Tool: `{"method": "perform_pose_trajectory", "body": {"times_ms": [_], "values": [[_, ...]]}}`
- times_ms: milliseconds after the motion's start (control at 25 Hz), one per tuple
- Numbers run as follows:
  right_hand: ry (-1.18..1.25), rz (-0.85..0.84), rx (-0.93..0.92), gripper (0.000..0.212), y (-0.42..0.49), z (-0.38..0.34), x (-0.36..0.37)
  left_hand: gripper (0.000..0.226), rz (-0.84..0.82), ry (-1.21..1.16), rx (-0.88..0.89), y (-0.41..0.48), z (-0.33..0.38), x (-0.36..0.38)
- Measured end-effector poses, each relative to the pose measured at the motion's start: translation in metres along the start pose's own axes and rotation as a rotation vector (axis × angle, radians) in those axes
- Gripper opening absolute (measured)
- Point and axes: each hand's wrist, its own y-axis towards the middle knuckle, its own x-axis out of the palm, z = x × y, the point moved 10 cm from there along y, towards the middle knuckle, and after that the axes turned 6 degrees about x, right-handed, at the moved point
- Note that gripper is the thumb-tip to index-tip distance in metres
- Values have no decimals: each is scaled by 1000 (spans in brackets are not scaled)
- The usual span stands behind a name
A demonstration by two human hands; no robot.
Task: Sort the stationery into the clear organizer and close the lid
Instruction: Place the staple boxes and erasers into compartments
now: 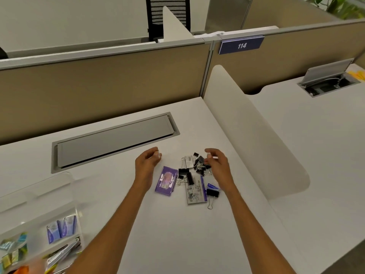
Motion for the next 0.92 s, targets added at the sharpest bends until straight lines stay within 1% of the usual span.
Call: {"method": "perform_pose_trajectory", "body": {"times_ms": [80,120,200,280,360,440,640,920], "values": [[407,-125,146,21,-20,2,39,28,9,-455,-168,-20,-9,7],[591,-178,232,22,-31,4,61,28,10,-603,-219,-30,-10,11],[869,-259,395,32,-58,3,104,33,7,-765,-251,-47,-5,15],[990,-298,480,47,-79,-3,135,41,10,-830,-211,-58,8,9],[1033,-321,479,56,-94,-16,154,50,34,-869,-155,-65,20,-7],[1049,-347,458,58,-109,-29,173,54,59,-893,-102,-70,31,-30],[978,-465,438,55,-154,-51,236,58,103,-907,18,-84,51,-104],[839,-667,517,52,-229,-50,349,57,269,-908,93,-116,61,-242]]}}
